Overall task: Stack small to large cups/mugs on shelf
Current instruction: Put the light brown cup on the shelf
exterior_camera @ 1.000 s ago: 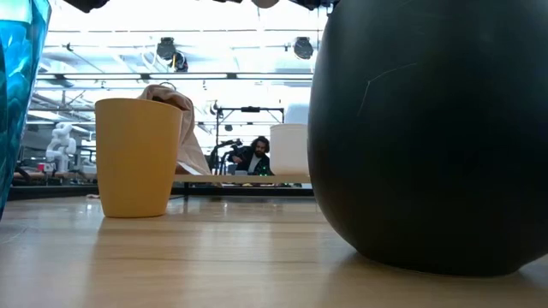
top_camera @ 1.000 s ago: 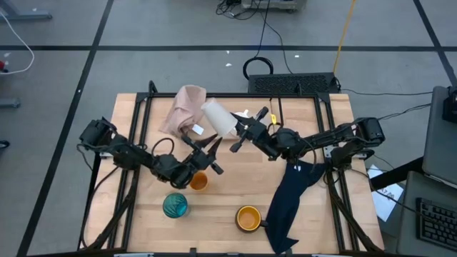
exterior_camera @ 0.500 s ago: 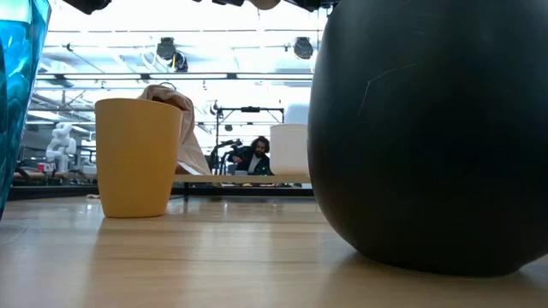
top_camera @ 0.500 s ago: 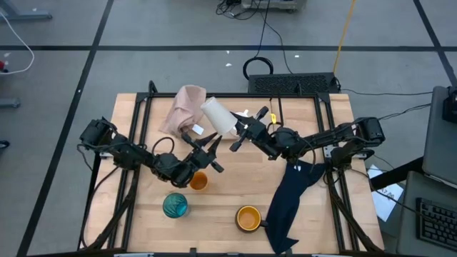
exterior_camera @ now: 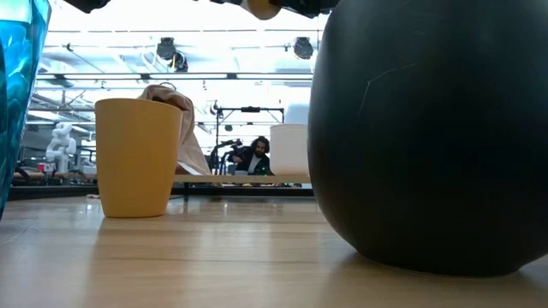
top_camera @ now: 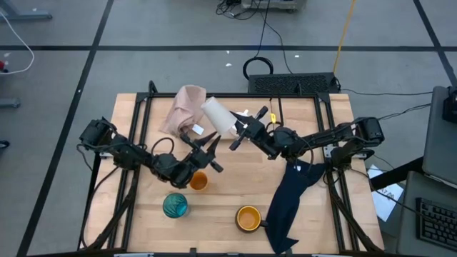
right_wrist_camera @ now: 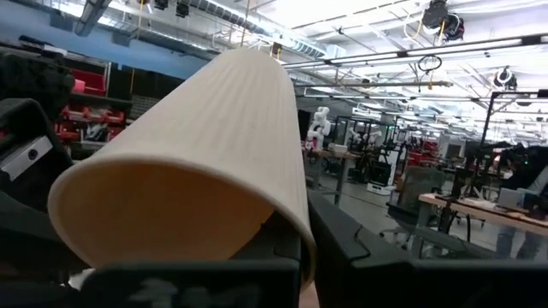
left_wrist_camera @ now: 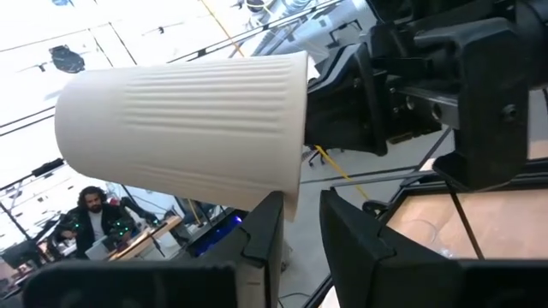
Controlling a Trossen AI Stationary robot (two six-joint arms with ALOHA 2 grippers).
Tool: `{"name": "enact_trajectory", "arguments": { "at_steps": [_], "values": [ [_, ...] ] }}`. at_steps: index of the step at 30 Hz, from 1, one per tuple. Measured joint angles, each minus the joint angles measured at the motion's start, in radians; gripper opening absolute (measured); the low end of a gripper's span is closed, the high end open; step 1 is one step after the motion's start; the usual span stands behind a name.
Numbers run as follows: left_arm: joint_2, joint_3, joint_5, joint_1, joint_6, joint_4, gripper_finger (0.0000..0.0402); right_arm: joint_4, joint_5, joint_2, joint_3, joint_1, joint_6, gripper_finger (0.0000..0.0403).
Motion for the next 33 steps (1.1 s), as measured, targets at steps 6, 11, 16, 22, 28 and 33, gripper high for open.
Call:
{"name": "enact_trajectory", "arguments": {
  "at_steps": [6, 11, 16, 22, 28, 33],
  "values": [
    [0.000, 0.000, -0.014, 0.022, -0.007, 0.004, 0.0081, -0.024, -0.003, 0.000, 0.000, 0.007, 0.042, 0.0000],
    [0.000, 0.000, -0.036, 0.031, -0.005, -0.001, 0.0081, -0.045, -0.004, -0.001, 0.000, 0.018, 0.060, 0.0000],
    [0.000, 0.000, -0.045, 0.035, -0.008, -0.008, 0.0081, -0.040, -0.004, -0.001, 0.000, 0.036, 0.055, 0.0000],
    [0.000, 0.000, -0.050, 0.040, -0.009, -0.009, 0.0081, -0.041, -0.009, -0.001, 0.000, 0.049, 0.059, 0.0000],
    [0.000, 0.000, -0.060, 0.045, -0.009, -0.010, 0.0081, -0.037, -0.022, -0.002, 0.000, 0.067, 0.067, 0.0001],
    [0.000, 0.000, -0.061, 0.046, -0.008, -0.010, 0.0081, -0.043, -0.027, -0.002, 0.001, 0.070, 0.074, 0.0001]
  ]
}}
